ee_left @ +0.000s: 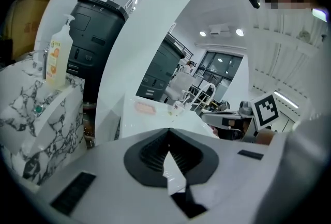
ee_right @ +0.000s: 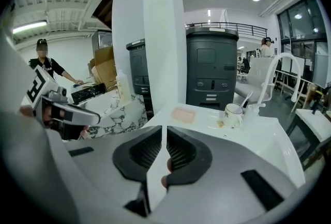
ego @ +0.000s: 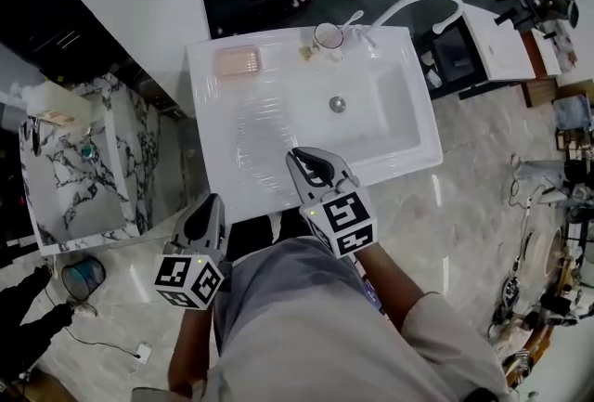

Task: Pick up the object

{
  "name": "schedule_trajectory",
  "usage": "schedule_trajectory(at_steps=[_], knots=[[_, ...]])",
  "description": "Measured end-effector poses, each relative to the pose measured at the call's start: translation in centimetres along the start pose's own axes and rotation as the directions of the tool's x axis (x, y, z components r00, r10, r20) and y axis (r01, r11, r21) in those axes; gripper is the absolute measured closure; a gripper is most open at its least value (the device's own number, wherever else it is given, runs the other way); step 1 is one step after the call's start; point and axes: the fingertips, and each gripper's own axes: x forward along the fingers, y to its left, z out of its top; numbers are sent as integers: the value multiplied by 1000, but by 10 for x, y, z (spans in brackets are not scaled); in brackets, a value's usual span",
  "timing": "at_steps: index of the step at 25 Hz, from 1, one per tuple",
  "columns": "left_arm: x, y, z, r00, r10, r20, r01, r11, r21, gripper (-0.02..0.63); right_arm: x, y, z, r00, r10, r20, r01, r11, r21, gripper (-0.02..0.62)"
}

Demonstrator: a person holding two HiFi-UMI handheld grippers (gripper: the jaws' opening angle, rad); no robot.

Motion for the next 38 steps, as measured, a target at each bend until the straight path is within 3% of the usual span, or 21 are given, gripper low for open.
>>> schedule_trajectory(at_steps=[18, 38], knots=[[-1, 32, 3, 997, 77, 23, -76, 995, -66, 604, 67, -14, 17, 997, 17, -73, -30, 982, -188, 526], [16, 26, 7, 989, 148, 31, -144, 985, -100, 604, 127, -54, 26, 985, 31, -172, -93, 927, -364, 469]])
